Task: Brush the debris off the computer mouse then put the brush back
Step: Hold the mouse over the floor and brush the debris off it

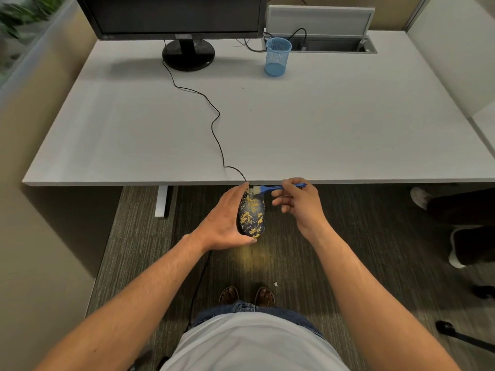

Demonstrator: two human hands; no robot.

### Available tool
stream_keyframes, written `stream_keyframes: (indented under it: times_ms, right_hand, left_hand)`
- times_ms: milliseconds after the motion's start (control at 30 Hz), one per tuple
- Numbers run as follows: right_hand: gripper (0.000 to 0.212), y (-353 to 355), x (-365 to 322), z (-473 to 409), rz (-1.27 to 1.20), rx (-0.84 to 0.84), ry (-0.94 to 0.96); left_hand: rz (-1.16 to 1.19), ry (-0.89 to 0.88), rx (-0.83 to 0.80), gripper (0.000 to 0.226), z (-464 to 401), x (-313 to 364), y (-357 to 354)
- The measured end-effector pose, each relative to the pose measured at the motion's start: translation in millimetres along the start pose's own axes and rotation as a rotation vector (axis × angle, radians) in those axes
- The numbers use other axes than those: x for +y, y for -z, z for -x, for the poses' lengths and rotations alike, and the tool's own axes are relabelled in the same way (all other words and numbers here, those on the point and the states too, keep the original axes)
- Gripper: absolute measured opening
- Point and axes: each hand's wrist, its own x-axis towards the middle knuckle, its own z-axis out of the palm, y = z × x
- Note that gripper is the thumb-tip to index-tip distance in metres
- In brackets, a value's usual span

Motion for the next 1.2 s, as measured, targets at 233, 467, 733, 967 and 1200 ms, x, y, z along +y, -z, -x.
stream_keyframes:
  times_ms: [233, 467, 733, 967, 1200]
  right_hand:
    - [0.009, 15, 5, 7, 0.008, 0.05, -0.027]
    - [0.009, 5, 0, 10, -0.008, -0.042, 0.004]
    - [0.009, 19, -2, 15, -0.009, 0.023, 0.005]
    - [0.011, 16, -1, 21, 0.03, -0.033, 0.005]
    - [0.008, 24, -1, 24, -0.021, -0.007, 0.014]
  left_hand:
    - [0.001, 0.008, 0.002, 0.127, -1, 0, 2]
    - [0.007, 0.003, 0.008, 0.127, -2, 3, 1]
    - [0.0, 0.009, 0.012, 0.129, -3, 5, 1]
    - [0.0, 0.002, 0.014, 0.128, -3, 8, -1]
    - [-0.002, 0.006, 0.014, 0.128, -1, 9, -1]
